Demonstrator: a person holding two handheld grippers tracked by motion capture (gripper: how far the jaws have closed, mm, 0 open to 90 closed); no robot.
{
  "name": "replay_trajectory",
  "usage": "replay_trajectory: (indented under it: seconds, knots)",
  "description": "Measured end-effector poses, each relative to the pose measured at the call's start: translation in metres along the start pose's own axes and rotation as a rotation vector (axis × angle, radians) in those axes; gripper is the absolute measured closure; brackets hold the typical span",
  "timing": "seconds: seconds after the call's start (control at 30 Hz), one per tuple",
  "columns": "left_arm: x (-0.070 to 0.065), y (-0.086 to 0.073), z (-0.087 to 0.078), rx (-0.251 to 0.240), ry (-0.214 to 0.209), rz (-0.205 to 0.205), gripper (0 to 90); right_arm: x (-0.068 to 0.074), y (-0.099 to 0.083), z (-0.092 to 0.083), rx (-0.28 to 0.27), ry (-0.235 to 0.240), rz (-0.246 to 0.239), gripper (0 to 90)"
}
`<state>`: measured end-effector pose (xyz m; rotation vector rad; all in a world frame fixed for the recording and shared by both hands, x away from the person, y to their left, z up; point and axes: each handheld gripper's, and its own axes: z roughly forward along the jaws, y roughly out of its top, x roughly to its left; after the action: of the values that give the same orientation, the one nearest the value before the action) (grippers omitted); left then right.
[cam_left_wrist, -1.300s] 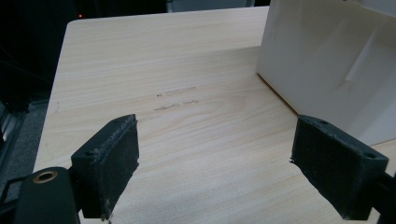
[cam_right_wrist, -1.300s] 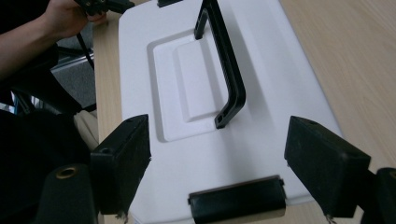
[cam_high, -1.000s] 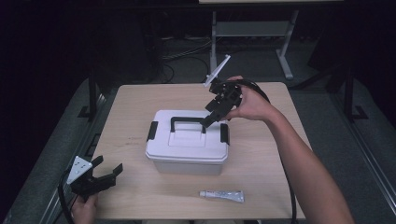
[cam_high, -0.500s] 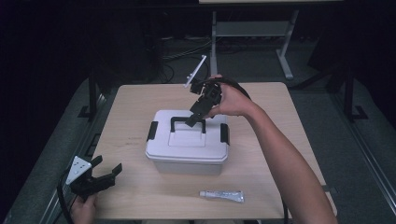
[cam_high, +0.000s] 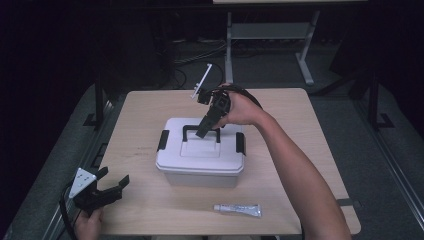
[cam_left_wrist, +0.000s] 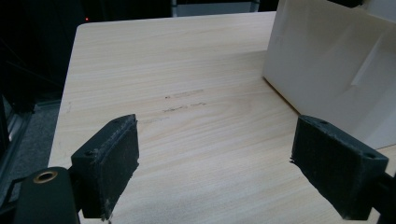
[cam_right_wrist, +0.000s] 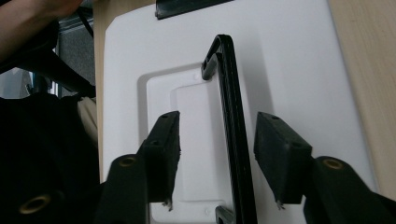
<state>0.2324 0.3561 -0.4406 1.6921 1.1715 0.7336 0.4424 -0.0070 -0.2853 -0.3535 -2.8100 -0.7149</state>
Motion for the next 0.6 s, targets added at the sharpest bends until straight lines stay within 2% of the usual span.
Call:
replay_trajectory:
  seconds: [0.3, 0.6]
  knots:
    - [0.0000, 0.0000, -0.0005, 0.000, 0.004, 0.003, 14.1, 0.0001, 0.0010, 0.0011, 0.020, 0.005, -0.008, 67.3]
    - [0.0007, 0.0002, -0.0016, -0.005, 0.009, 0.001, 14.1, 0.0018, 0.0029, 0.0024, 0.037, 0.002, -0.026, 75.8]
